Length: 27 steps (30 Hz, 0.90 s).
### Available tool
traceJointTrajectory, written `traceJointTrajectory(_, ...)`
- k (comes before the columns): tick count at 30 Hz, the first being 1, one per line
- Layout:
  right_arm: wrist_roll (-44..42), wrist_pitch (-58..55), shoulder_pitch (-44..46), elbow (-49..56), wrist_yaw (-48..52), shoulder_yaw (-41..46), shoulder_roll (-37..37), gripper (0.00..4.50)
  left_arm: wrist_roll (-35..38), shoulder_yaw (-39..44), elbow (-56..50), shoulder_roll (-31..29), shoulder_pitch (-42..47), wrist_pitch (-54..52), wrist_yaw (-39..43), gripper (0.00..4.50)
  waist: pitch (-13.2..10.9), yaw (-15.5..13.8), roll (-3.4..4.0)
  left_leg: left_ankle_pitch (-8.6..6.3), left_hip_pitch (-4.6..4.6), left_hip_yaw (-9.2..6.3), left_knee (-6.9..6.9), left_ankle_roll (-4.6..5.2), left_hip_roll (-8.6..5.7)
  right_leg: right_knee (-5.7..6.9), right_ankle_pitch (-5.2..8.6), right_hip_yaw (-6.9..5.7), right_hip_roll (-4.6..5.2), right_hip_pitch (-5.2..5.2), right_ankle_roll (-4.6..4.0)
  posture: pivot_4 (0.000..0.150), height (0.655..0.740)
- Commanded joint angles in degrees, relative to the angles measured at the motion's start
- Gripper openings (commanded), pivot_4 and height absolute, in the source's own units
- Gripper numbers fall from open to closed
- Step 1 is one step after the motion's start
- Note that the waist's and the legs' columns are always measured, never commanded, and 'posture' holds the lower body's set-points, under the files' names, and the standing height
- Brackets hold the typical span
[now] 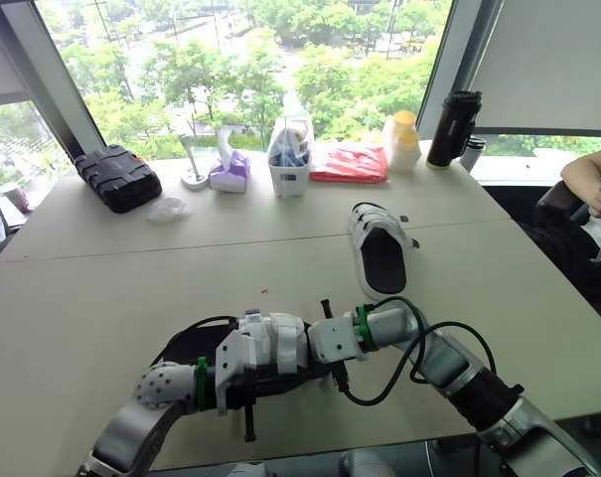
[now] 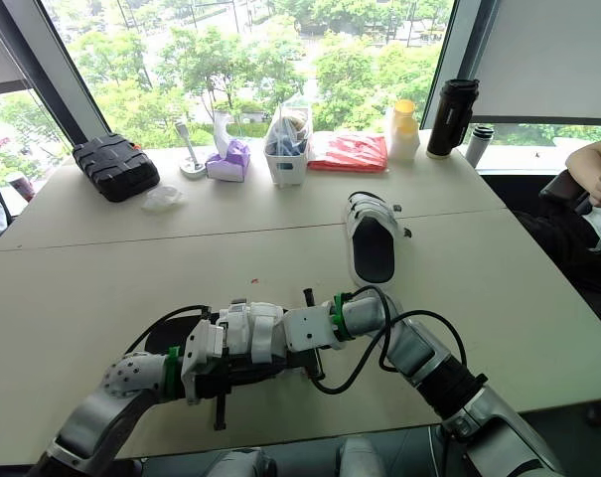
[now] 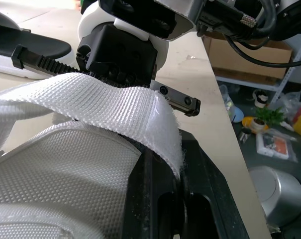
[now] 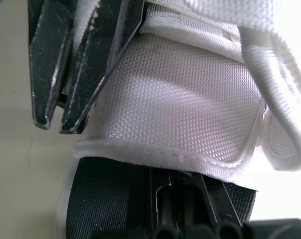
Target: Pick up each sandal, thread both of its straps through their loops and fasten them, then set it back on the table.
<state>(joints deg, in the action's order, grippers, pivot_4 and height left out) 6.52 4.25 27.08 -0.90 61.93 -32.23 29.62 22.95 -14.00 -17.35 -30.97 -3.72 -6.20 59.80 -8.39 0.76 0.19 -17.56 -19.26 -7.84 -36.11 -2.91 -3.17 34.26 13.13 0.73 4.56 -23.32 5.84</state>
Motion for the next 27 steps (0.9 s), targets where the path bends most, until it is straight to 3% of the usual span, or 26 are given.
traceJointTrajectory(1,5.5,-2.2,-2.9,-6.6,1.5,-4.2,1.6,0.00,0.3,1.8,-1.5,-1.7,-2.5,-1.6,-0.9,1.75,0.0,0.0,-0.01,0.00,0.00,0.00,0.00,0.00,0.00,0.00,0.00,0.00,0.00,0.00,0.00,0.150,0.7400)
traceJointTrajectory(6,5.6,-2.0,-2.7,-7.0,1.4,-4.3,1.5,0.00,4.8,7.3,-7.7,-4.3,-7.5,-2.4,-1.2,4.29,0.0,0.0,-0.02,0.00,-0.01,-0.02,-0.01,0.00,0.02,0.01,0.01,-0.01,0.00,-0.01,0.00,0.150,0.7400)
traceJointTrajectory(16,5.6,-1.5,-2.6,-7.5,1.3,-4.3,1.4,0.00,7.3,11.2,-10.9,-7.5,-16.8,-3.5,-0.2,4.29,-0.1,0.0,-0.13,-0.01,-0.04,0.00,-0.01,0.00,0.04,0.00,0.02,0.00,0.01,-0.04,-0.01,0.150,0.7400)
traceJointTrajectory(27,5.8,-1.4,-2.3,-7.9,1.2,-4.2,1.3,0.00,4.4,6.4,-3.0,-0.9,-13.4,-3.3,-3.1,4.29,-0.2,-0.1,-0.22,-0.01,-0.04,-0.01,-0.02,0.00,0.04,0.01,0.01,-0.01,0.00,-0.05,-0.01,0.150,0.7400)
